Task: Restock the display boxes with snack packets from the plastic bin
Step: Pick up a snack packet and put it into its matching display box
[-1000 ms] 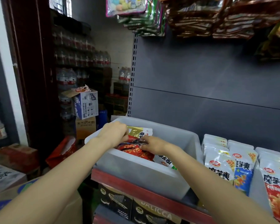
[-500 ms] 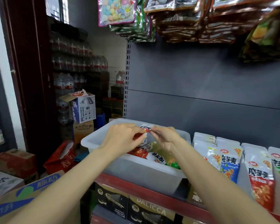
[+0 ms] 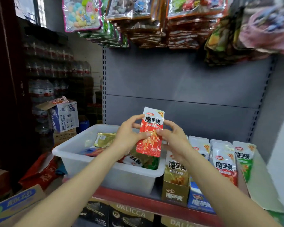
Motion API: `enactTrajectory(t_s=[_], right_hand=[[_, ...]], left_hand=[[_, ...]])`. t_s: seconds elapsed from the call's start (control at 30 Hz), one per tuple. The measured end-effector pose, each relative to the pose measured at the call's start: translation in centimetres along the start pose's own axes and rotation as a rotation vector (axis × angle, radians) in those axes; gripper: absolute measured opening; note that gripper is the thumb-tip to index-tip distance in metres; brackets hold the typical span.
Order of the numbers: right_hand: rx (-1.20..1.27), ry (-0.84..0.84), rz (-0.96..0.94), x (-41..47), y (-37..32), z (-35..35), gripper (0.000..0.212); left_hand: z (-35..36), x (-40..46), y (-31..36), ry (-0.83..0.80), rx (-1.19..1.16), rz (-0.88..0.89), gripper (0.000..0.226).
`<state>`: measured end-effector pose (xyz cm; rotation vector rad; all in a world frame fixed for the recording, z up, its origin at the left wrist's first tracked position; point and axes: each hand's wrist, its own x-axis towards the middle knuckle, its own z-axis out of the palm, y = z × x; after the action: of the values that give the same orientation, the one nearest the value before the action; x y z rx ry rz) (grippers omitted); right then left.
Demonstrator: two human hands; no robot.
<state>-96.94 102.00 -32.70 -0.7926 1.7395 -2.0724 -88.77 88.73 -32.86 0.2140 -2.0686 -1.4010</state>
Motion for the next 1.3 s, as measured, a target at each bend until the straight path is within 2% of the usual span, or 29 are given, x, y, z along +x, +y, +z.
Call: enactTrajectory(t_s=[0.13, 0.23, 0.3, 0.5, 0.6, 0.67, 0.8, 0.93, 1.1, 1.3], right_hand=[[-0.122, 0.055, -0.066, -1.7, -0.9, -5.3, 0.032], [-0.193, 0.124, -0.124, -2.8, -1.7, -9.5, 0.028], [-0.239, 0.183, -0.143, -3.3, -2.0, -12.1, 0.028], [-0.346, 0.300, -0.171, -4.4, -1.8, -18.4, 0.019], [-0.456, 0.341, -0.168, -4.3, -0.8, -20.3, 0.018], [-0.572, 0.350, -0.173, -4.2, -0.1, -21.3, 0.017], [-0.732, 0.292, -0.147, -4.3, 0.8, -22.1, 0.012], [-0.837, 0.189, -0.062, -4.1, 1.1, -22.9, 0.021], [-0.862, 0.245, -0.140, -3.9, 1.1, -22.3, 0.035], [-1.280, 0.210, -0.150, -3.4, 1.4, -21.2, 0.032]], left_hand=[[4.4, 0.1, 1.3, -0.069, -0.019, 0.027, 0.067], [8.6, 0.6, 2.3, -0.118, -0.089, 0.007, 0.045], [11.6, 1.1, 2.8, -0.146, -0.055, 0.013, 0.031], [18.4, 1.6, 3.4, -0.219, 0.061, 0.075, 0.018], [20.0, 1.8, 3.3, -0.208, 0.228, 0.124, 0.015], [20.6, 1.9, 2.9, -0.203, 0.289, 0.136, 0.015], [21.1, 1.7, 2.4, -0.163, 0.263, 0.182, 0.014], [21.1, 1.7, 2.4, -0.088, 0.198, 0.182, 0.018], [21.2, 1.5, 1.3, -0.291, 0.377, 0.119, 0.020], [21.3, 1.2, 1.1, -0.284, 0.559, 0.208, 0.024]])
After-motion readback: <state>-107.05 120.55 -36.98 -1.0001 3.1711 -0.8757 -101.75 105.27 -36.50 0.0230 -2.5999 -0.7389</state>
